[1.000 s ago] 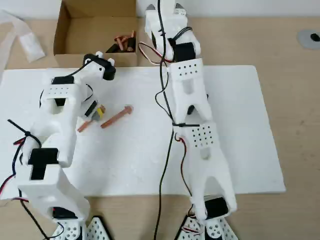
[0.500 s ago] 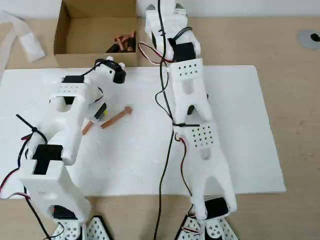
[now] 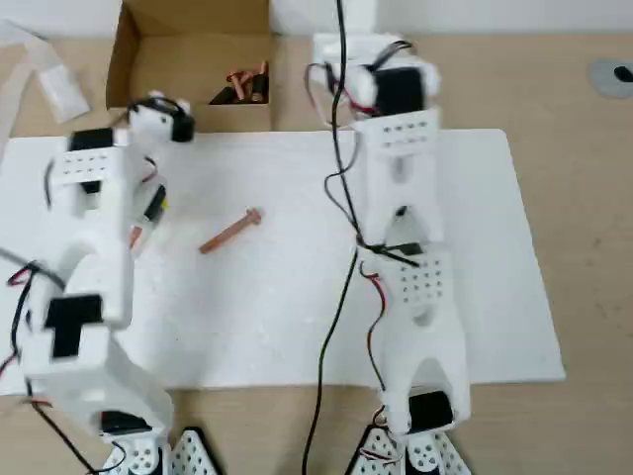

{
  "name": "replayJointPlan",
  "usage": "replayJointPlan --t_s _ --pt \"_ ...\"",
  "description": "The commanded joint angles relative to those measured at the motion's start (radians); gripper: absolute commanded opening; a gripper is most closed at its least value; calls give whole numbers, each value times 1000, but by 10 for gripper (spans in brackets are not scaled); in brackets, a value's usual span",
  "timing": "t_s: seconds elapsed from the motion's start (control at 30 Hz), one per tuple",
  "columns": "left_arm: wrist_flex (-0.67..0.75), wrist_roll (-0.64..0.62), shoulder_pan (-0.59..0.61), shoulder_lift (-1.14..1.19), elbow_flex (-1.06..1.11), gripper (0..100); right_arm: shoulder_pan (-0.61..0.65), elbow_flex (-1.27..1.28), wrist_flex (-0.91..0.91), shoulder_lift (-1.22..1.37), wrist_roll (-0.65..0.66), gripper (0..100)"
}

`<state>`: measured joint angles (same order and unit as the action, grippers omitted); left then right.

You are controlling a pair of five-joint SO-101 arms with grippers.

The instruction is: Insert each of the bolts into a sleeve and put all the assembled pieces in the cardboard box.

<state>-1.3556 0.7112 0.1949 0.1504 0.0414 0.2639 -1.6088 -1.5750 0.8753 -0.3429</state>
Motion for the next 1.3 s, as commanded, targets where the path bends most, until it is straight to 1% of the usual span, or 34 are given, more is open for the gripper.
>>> replayJointPlan --t_s 0.0,0.03,0.13,0.27,0.3,0.37,0.47,0.63,0.77,0.83,1.0,1.27 --pt "-48 -11 -20 -246 49 11 -45 -58 -186 -134 31 289" --pt "-49 -28 -38 -306 94 11 -58 -53 -218 -140 31 289" --pt "-43 -109 -89 -496 216 11 -119 -51 -215 -153 32 289" --pt "6 -252 -135 -754 361 10 -147 30 -219 -189 25 289" --pt "20 -275 -144 -811 397 10 -145 81 -219 -214 18 289" --pt "44 -285 -160 -911 471 9 -142 213 -219 -292 -38 289" --pt "61 -285 -169 -1006 559 8 -131 493 -216 -456 -109 289" --pt "58 -288 -166 -1050 628 8 -79 1023 -198 -650 -241 288" --pt "55 -288 -167 -1052 624 8 -71 1291 -63 -690 -293 288" --pt "57 -288 -172 -1052 624 8 -71 1382 18 -688 -301 278" --pt "58 -288 -172 -1052 626 8 -71 1529 201 -688 -354 183" --pt "58 -288 -172 -1052 626 8 -56 1626 308 -688 -358 189"
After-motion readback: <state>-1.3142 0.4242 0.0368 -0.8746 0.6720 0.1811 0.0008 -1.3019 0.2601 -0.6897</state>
